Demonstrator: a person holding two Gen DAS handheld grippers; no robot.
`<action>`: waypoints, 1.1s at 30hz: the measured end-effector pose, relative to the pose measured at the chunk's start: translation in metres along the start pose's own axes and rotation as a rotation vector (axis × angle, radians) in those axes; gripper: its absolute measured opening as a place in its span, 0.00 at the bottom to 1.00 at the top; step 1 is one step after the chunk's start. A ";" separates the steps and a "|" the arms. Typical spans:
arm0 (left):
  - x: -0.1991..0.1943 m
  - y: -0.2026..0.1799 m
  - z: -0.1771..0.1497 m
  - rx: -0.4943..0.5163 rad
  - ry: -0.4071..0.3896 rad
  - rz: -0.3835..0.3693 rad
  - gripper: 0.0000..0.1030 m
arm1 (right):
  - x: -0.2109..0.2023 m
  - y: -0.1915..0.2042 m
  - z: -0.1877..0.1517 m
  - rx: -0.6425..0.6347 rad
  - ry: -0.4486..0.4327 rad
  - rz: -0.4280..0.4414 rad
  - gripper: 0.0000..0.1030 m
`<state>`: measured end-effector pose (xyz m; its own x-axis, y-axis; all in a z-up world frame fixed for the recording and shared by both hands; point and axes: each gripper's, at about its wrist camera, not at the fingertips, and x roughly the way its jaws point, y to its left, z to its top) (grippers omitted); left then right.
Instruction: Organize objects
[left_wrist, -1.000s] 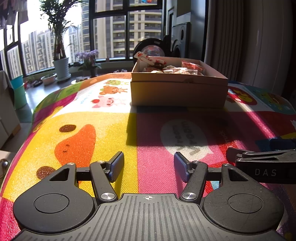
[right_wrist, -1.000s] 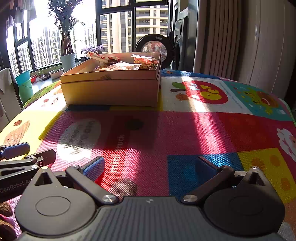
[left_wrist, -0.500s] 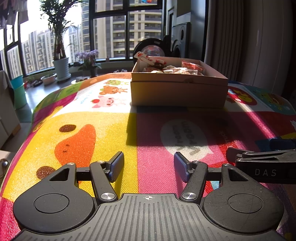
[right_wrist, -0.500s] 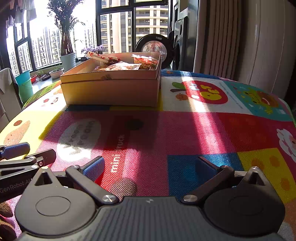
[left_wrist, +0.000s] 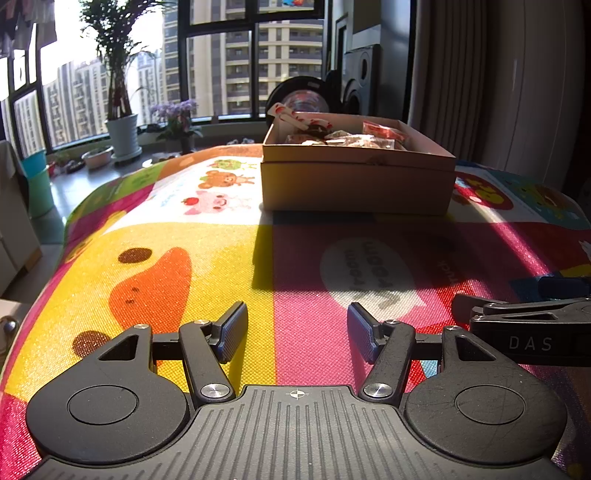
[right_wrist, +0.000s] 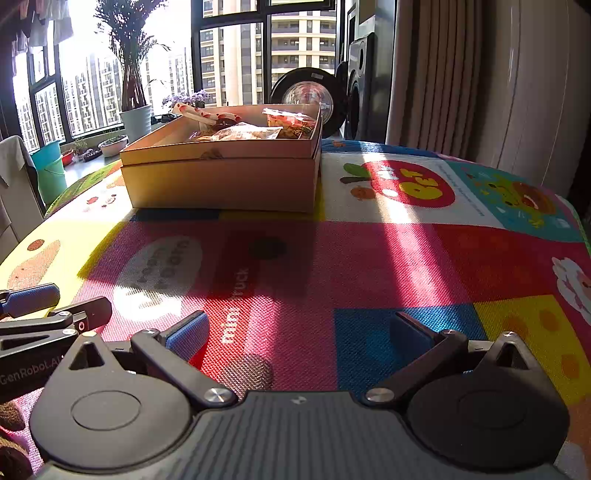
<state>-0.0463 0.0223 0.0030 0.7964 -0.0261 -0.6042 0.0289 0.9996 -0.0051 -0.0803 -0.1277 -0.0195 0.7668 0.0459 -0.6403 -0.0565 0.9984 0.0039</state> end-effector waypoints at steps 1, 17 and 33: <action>0.000 0.000 0.000 -0.002 0.000 -0.001 0.63 | 0.000 0.000 0.000 0.000 0.000 0.000 1.00; 0.000 0.000 0.000 -0.007 0.000 -0.004 0.63 | 0.000 0.000 0.000 0.000 0.000 0.000 1.00; 0.000 0.001 0.000 -0.008 0.000 -0.005 0.63 | 0.000 0.000 0.000 0.000 0.000 0.000 1.00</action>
<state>-0.0462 0.0233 0.0028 0.7962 -0.0314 -0.6042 0.0283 0.9995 -0.0148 -0.0805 -0.1277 -0.0195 0.7668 0.0458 -0.6402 -0.0565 0.9984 0.0038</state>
